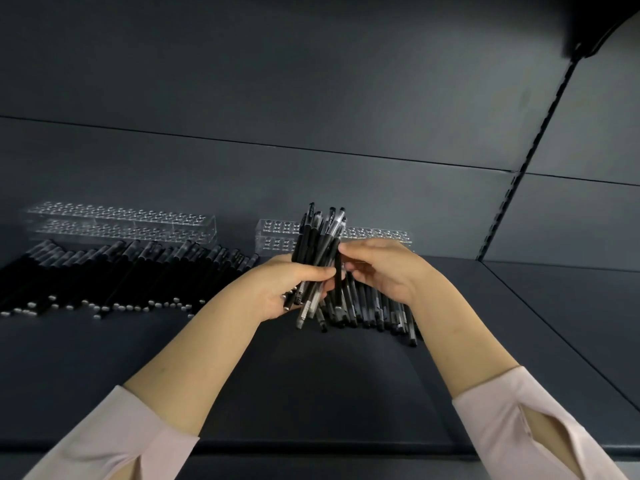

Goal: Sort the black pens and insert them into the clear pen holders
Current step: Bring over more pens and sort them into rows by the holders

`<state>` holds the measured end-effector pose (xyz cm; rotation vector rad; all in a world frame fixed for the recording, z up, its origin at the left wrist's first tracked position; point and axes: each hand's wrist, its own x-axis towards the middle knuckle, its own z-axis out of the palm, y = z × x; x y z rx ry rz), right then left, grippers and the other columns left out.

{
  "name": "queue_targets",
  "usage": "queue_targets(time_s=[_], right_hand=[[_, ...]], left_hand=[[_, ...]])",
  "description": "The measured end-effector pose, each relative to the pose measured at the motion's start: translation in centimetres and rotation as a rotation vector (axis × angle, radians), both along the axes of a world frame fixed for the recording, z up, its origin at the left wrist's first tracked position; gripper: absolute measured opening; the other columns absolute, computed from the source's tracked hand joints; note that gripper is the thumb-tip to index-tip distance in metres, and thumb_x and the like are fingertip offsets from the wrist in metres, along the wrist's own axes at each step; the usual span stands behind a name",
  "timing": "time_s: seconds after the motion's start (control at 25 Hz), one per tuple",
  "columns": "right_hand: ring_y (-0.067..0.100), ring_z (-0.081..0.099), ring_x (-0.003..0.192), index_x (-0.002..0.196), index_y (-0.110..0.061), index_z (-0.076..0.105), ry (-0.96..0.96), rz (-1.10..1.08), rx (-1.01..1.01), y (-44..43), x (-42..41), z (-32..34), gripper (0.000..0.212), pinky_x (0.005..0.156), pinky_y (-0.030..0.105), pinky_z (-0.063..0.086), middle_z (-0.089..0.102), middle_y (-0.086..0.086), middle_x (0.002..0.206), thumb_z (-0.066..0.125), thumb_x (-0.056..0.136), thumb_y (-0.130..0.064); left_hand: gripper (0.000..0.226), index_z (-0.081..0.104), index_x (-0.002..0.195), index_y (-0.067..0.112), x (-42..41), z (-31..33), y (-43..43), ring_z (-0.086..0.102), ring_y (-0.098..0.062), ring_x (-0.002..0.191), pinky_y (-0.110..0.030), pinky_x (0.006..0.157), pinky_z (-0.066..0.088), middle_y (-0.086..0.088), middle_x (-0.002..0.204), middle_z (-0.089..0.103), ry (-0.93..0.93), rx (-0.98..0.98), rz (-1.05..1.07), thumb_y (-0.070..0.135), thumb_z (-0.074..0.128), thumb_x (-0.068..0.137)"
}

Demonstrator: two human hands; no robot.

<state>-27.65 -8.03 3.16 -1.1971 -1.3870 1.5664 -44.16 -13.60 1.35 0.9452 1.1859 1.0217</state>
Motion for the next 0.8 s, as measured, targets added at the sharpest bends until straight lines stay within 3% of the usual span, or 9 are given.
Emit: queue_targets(time_s=[0.16,0.36,0.56,0.68,0.8], right_hand=[[0.009,0.059,0.066,0.092,-0.008,0.066,0.139,0.017,-0.032,0.4,-2.1,0.0,0.006,0.061,0.017,0.054,0.067,0.001,0.072,0.068,0.087,-0.008],[0.009,0.060,0.062,0.086,-0.009,0.062,0.244,-0.124,0.006,0.5,-6.1,0.1,0.005,0.056,0.017,0.053,0.064,0.003,0.075,0.065,0.089,-0.005],[0.007,0.054,0.054,0.085,-0.010,0.061,0.153,-0.149,0.029,0.0,-12.8,0.5,0.008,0.048,0.014,0.048,0.060,0.001,0.068,0.066,0.088,-0.005],[0.009,0.053,0.058,0.094,-0.011,0.060,0.020,-0.114,0.000,-0.4,-16.8,0.1,0.012,0.047,0.015,0.049,0.060,0.003,0.073,0.067,0.087,-0.004],[0.009,0.051,0.057,0.103,-0.012,0.057,-0.074,-0.124,-0.016,-0.9,-19.8,-0.2,0.023,0.045,0.014,0.049,0.057,0.003,0.074,0.065,0.086,0.000]], left_hand=[[0.023,0.071,0.109,0.006,-1.8,0.1,-0.1,0.070,-0.019,0.087,-0.028,0.071,0.059,-0.011,0.105,0.074,0.002,0.042,0.042,0.012,0.070,0.087],[0.025,0.063,0.114,-0.002,-6.3,0.4,-1.0,0.074,-0.022,0.091,-0.028,0.071,0.061,-0.014,0.101,0.075,-0.168,0.109,0.239,0.002,0.064,0.090],[0.022,0.065,0.109,-0.003,-13.3,1.0,-2.1,0.074,-0.025,0.088,-0.032,0.069,0.061,-0.016,0.103,0.072,-0.189,0.070,0.353,0.001,0.066,0.088],[0.011,0.066,0.099,-0.005,-16.4,1.5,-2.3,0.075,-0.021,0.075,-0.029,0.059,0.060,-0.017,0.095,0.071,-0.170,0.064,0.330,-0.001,0.061,0.091],[0.014,0.067,0.103,-0.003,-19.1,1.3,-2.0,0.075,-0.022,0.078,-0.030,0.063,0.061,-0.015,0.093,0.074,-0.093,0.074,0.307,-0.002,0.062,0.090]])
